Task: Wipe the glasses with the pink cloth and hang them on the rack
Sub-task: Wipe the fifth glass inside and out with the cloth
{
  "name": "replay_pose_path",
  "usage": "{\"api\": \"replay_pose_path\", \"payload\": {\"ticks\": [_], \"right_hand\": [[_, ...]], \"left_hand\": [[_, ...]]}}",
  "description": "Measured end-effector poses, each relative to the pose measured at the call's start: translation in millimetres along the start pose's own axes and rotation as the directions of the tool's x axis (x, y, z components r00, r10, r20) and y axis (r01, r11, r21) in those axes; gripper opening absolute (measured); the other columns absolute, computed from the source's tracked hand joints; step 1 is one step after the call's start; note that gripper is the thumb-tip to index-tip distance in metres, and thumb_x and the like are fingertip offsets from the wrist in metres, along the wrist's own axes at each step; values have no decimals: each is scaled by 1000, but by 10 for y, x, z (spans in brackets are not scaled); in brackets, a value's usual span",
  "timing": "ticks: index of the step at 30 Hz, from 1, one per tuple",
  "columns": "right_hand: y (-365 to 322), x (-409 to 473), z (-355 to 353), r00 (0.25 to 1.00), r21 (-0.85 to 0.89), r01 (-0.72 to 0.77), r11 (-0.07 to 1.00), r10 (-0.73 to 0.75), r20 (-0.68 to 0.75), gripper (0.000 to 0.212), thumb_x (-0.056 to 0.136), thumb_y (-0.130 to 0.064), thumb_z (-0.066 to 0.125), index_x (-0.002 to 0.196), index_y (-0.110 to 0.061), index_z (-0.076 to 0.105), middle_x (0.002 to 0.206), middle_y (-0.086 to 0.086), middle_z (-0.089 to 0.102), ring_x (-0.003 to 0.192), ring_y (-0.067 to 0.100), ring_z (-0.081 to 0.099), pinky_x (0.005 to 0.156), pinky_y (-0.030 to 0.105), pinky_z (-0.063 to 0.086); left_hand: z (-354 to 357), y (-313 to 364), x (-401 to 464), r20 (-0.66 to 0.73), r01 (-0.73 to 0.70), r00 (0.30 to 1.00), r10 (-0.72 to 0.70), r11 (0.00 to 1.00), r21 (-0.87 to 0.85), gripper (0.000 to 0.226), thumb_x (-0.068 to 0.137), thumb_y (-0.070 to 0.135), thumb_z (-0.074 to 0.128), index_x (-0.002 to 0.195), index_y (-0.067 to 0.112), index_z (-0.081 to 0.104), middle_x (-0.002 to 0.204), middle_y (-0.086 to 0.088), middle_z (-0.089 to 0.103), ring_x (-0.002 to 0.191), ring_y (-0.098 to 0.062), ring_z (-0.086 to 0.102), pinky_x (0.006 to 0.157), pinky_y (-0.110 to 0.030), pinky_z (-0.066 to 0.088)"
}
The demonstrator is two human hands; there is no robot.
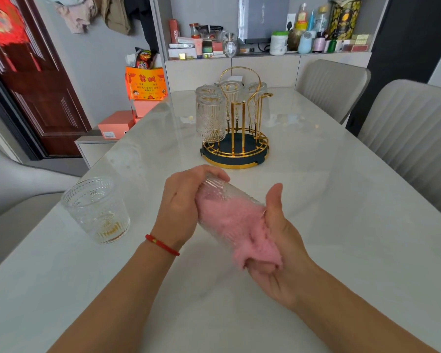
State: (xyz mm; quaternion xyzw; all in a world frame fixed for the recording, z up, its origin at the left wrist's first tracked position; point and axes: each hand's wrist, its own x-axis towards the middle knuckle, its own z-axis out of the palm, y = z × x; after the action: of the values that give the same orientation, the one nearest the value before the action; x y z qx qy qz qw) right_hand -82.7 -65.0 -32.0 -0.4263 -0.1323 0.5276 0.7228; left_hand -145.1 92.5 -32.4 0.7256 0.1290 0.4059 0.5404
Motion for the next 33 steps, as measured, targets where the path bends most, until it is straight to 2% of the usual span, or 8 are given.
{"api": "replay_pose_path", "payload": {"ticks": [3, 8, 12, 16, 19, 25, 28, 33], "right_hand": [[-69, 13, -22, 1000, 195, 7, 981, -11, 22, 82, 77, -71, 51, 114, 1, 59, 63, 14, 58, 22, 8, 40, 22, 15, 28], [-196, 49, -125, 959, -636, 272, 722, -257, 119, 107, 77, -88, 18, 73, 8, 65, 38, 17, 49, 34, 28, 52, 38, 24, 43], [-56, -17, -92, 925, -747, 377, 547, -264, 274, 99, 88, -76, 17, 37, 2, 51, 31, 0, 48, 32, 29, 53, 44, 43, 52], [-2, 24, -65, 973, -605, 209, 768, -225, 51, 109, 87, -73, 12, 67, 25, 56, 54, 37, 56, 41, 30, 57, 46, 25, 52], [28, 42, -44, 996, -309, 12, 951, -38, -77, 101, 70, -86, 38, 108, 4, 64, 107, 35, 69, 86, 47, 70, 64, 46, 63], [-52, -1, 18, 991, 105, 17, 994, -3, -132, 76, 79, -72, 50, 97, 0, 63, 43, 6, 45, 17, 7, 30, 22, 14, 27], [-128, 35, -23, 992, -237, 55, 970, -80, -97, 94, 77, -82, 35, 105, 3, 64, 54, 23, 62, 34, 30, 58, 39, 21, 45], [13, 43, -101, 917, -718, 373, 587, -348, 192, 94, 84, -86, 18, 33, -13, 48, 30, 0, 46, 32, 26, 53, 47, 43, 51]], "left_hand": [[18, -23, -3, 40, -96, 995, 95, 995, 0, 52, 95, 41, 34, 97, 11, 77, 100, -13, 74, 94, -38, 67, 81, -45, 55], [-72, 24, 5, 302, 385, 874, -380, 922, 48, 62, 97, 52, 24, 114, 24, 77, 78, -5, 66, 57, -20, 53, 47, -23, 40], [-89, 99, -5, 265, 519, 804, -531, 846, 121, 59, 106, 51, 30, 106, 20, 81, 96, -16, 73, 48, -8, 55, 39, -17, 36], [-40, 124, -20, 200, 340, 912, -359, 932, 125, 51, 91, 49, 37, 101, 29, 83, 84, -22, 55, 54, -22, 48, 42, -20, 32], [-85, 53, -10, 203, 171, 960, -194, 977, 127, 53, 97, 43, 30, 106, 35, 81, 86, -35, 57, 63, -37, 54, 48, -40, 45], [-89, 9, 21, 158, -29, 987, 21, 998, 47, 51, 99, 30, 31, 116, 19, 78, 96, -14, 75, 94, -29, 72, 83, -36, 57], [-69, 56, 39, 191, 257, 942, -276, 959, 120, 57, 88, 46, 29, 114, 33, 78, 100, -5, 73, 81, -24, 67, 66, -29, 54], [-23, 60, -37, 218, 484, 842, -493, 870, 97, 57, 105, 44, 28, 104, 25, 82, 84, 0, 71, 51, -5, 52, 43, -18, 34]]}}
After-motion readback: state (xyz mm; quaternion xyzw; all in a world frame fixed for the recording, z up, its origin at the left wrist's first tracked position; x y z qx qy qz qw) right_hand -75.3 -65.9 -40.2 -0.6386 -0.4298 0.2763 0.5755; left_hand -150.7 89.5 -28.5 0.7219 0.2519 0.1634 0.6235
